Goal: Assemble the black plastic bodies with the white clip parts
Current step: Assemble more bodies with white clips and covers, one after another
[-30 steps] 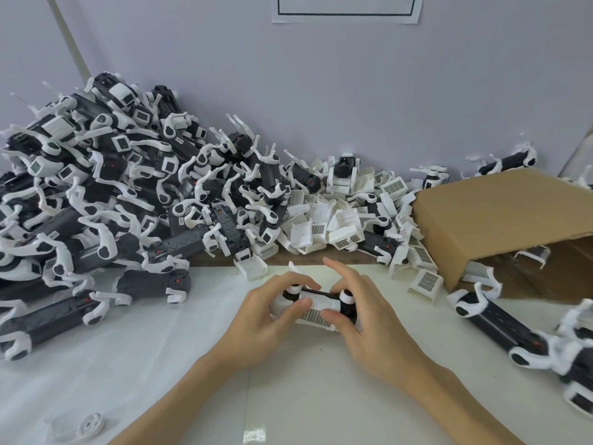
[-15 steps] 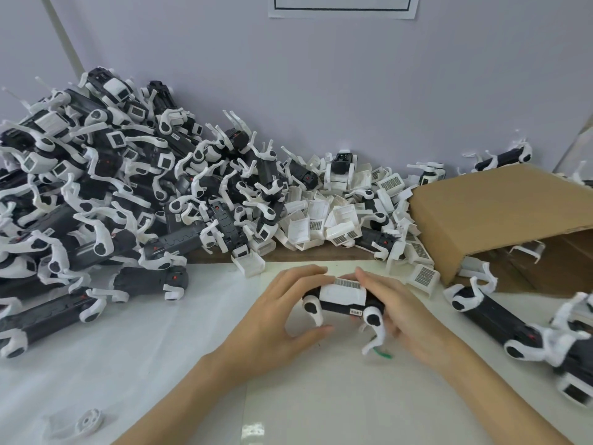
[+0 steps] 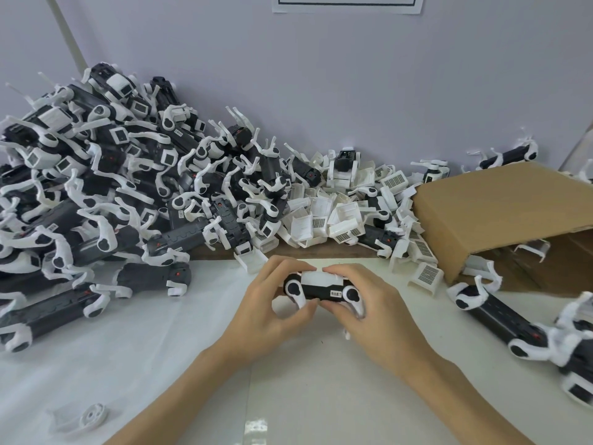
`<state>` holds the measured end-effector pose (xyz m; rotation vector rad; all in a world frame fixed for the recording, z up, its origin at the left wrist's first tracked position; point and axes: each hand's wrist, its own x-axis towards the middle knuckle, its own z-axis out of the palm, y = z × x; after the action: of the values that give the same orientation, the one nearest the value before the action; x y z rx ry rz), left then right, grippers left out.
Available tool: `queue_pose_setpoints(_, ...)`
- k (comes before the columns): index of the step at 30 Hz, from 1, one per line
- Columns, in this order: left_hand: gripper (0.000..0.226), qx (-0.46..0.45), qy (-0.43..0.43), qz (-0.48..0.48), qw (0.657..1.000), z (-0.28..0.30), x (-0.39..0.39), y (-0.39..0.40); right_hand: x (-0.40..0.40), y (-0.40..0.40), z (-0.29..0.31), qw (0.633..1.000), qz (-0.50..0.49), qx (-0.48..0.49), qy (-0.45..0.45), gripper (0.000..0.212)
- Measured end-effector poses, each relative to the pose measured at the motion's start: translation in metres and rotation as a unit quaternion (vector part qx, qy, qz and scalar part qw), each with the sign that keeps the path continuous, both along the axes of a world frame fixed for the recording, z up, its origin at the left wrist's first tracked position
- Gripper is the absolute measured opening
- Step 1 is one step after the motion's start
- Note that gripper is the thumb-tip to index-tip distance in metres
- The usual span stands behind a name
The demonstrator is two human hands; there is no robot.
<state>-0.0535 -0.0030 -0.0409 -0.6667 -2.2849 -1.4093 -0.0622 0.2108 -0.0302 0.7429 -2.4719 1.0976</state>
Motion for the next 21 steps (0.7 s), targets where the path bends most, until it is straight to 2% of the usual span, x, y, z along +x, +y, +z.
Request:
queue_pose_setpoints(7, 0.033, -0.020, 0.029, 0.017, 0.999, -0.001, 0.000, 0.001, -0.001, 0.000, 0.002, 0.999, -0.005, 0.042, 0.030, 0.031)
queue_pose_setpoints(11, 0.033, -0.034, 0.056, 0.024, 0.998, 0.001, 0.001, 0.001, -0.002, 0.003, 0.005, 1.000, 0.024, 0.000, 0.007, 0.035)
queue_pose_setpoints(13, 0.038, -0.057, 0.091, 0.028, 0.994, 0.001, 0.003, 0.004, -0.001, 0.004, 0.005, 0.999, 0.037, 0.016, 0.001, 0.043)
queue_pose_setpoints(17, 0.040, -0.072, 0.118, 0.041, 0.990, 0.000, 0.006, 0.008, 0.000, 0.002, 0.004, 0.993, -0.001, 0.084, 0.083, 0.047)
queue_pose_setpoints(21, 0.037, -0.053, 0.102, 0.047, 0.992, 0.002, 0.008, 0.013, -0.004, 0.004, 0.006, 0.984, -0.024, 0.103, 0.144, 0.047)
